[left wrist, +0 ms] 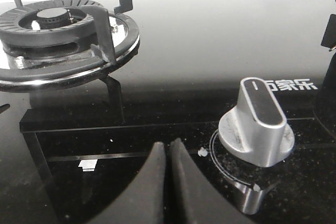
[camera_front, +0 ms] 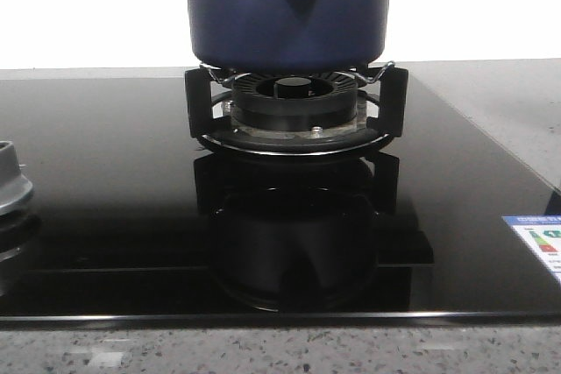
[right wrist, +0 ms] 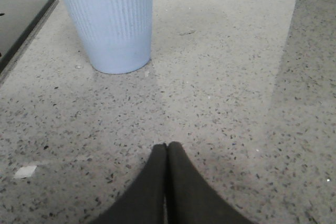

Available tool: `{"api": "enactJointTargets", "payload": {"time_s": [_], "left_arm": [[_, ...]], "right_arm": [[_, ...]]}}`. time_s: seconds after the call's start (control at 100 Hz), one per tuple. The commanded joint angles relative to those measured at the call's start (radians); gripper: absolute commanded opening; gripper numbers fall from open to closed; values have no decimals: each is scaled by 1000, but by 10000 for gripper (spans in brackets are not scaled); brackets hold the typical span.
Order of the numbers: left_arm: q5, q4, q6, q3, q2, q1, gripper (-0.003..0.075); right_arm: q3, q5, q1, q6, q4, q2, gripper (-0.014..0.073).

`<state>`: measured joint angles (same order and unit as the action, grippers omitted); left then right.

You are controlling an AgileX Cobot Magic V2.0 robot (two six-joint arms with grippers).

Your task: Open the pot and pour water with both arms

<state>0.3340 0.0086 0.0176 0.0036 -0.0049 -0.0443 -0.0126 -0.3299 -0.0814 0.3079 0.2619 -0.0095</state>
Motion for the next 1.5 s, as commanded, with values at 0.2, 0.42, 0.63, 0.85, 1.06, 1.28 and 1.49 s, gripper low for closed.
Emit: {"api": "enactJointTargets", "payload": {"time_s": [0.2,0.42,0.63,0.85,1.06,1.28,1.49], "left_arm": [[-152,-9,9,43,-29,5,-20],[-376,-255,9,43,-29,5,-20],[-449,-823,9,36,-29,5,-20],[-419,-1106,9,36,-29,5,-20],[-371,-1278,6,-4,-29,5,-20],[-112,-982,-85,-181,51,2,-20],[165,-956,-408,-389,306,2,-20]], "right_arm": [[-27,245,-3,-10,54,-20,-64],[-27,555,-3,13,-57,-20,-64],[-26,601,-3,52,-198,-20,-64],[27,529,-3,104,-208,-20,-64],[235,89,13,104,-235,13,-64],[456,-323,115,87,-237,189,-65],[639,-681,225,45,-250,396,-65]]}}
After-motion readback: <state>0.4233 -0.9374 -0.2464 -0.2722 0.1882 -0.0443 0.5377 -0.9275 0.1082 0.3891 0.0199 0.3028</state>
